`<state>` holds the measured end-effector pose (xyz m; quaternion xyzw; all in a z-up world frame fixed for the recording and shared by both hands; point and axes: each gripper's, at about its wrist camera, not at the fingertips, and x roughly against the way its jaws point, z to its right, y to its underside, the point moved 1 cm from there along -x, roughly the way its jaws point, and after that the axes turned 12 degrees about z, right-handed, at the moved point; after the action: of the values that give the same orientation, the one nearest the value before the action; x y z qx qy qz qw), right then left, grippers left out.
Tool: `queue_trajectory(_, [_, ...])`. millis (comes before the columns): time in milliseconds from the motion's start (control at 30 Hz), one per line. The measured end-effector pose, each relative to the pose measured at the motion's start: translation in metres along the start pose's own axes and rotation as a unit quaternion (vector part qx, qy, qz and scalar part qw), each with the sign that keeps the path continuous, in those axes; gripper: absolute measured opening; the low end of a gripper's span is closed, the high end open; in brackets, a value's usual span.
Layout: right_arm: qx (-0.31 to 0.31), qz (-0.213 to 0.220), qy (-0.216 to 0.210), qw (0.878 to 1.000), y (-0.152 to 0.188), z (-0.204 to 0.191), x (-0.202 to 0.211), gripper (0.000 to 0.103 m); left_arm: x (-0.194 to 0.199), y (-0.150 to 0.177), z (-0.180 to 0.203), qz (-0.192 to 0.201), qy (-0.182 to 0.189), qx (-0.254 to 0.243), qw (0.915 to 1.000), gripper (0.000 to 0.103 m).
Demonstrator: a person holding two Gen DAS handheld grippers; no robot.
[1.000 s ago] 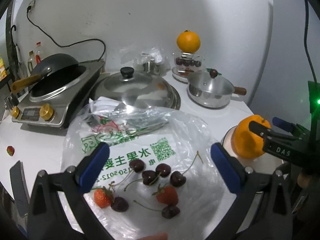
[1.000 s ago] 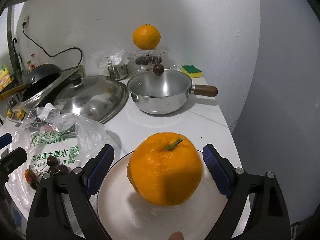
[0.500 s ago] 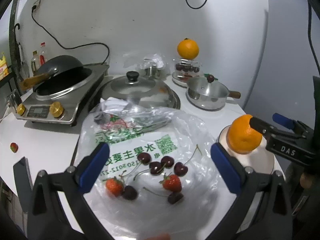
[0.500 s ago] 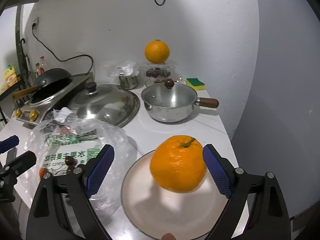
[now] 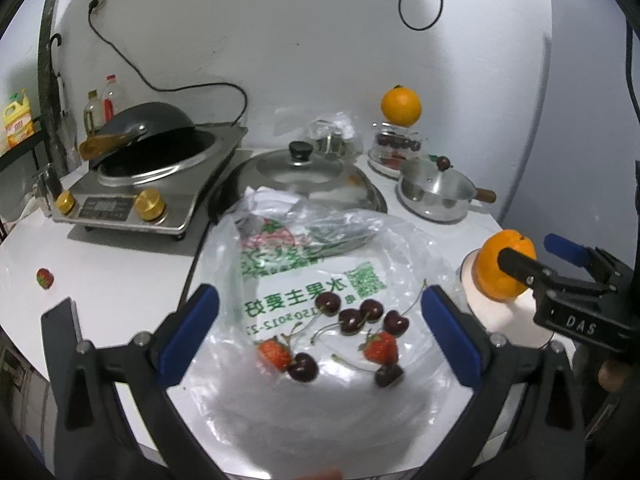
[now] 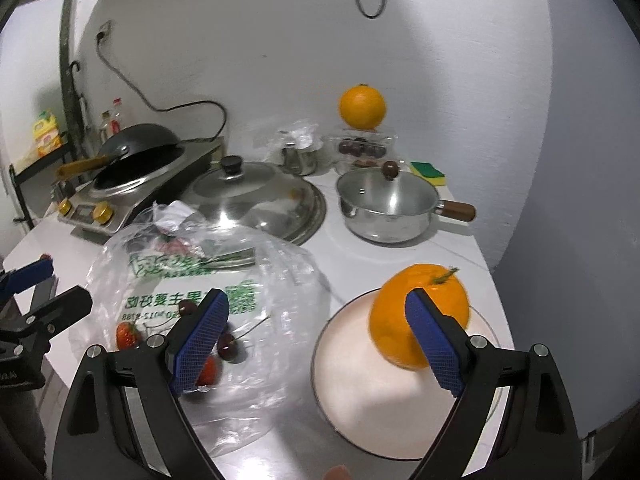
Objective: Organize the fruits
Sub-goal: 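Move the right gripper back into the bag toward a strawberry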
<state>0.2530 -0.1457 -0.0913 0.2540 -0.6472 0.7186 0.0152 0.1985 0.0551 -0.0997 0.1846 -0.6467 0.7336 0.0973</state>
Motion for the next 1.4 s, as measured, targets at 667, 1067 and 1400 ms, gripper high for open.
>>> queue_trajectory(667, [0.032, -0.038, -0.039, 0.998, 0.025, -0.066, -0.016, 0.076, 0.002, 0.028, -0.047, -0.021, -0.015, 0.016, 0.9995, 0.102])
queue_trajectory(1067, [0.028, -0.072, -0.056, 0.995, 0.049, -0.084, -0.033, 0.068, -0.004, 0.046, -0.062, -0.041, -0.02, 0.021, 0.9988, 0.102])
queue_trajectory(1400, [0.022, -0.103, -0.07, 0.992, 0.068, -0.092, -0.05, 0.059, -0.011, 0.058, -0.07, -0.053, -0.023, 0.024, 0.998, 0.102])
